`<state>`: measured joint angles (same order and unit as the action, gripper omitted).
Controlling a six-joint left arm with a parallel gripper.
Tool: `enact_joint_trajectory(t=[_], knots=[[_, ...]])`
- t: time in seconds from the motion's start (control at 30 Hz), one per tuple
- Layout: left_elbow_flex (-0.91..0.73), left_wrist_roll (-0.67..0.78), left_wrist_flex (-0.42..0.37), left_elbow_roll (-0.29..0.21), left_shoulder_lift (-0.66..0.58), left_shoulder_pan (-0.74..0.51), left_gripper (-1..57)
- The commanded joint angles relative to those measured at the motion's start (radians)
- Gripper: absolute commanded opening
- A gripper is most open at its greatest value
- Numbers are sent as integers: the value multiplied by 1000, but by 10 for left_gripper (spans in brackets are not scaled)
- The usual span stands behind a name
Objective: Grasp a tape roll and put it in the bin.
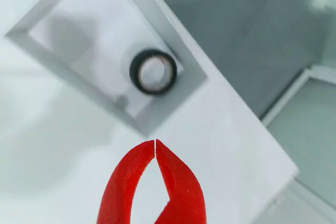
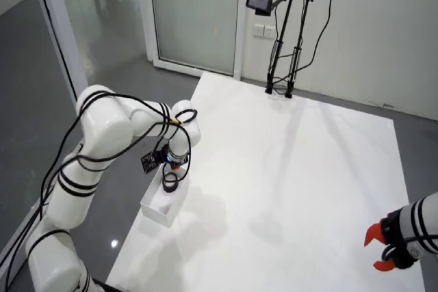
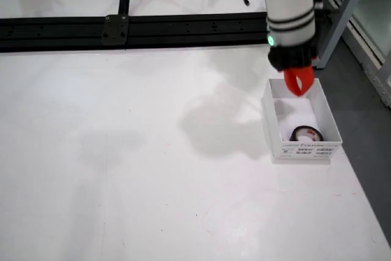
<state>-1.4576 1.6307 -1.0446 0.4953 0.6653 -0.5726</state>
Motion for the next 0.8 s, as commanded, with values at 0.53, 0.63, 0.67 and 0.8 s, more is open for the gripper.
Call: enact_joint_trajectory(t=[0.53, 0.63, 0.67, 0.8], knots=[[82, -5, -193, 25, -411, -748, -5], [94, -5, -192, -1, -412, -802, -5], [97, -5, -192, -18, -411, -814, -5], [99, -8, -190, -96, -409, -854, -5]])
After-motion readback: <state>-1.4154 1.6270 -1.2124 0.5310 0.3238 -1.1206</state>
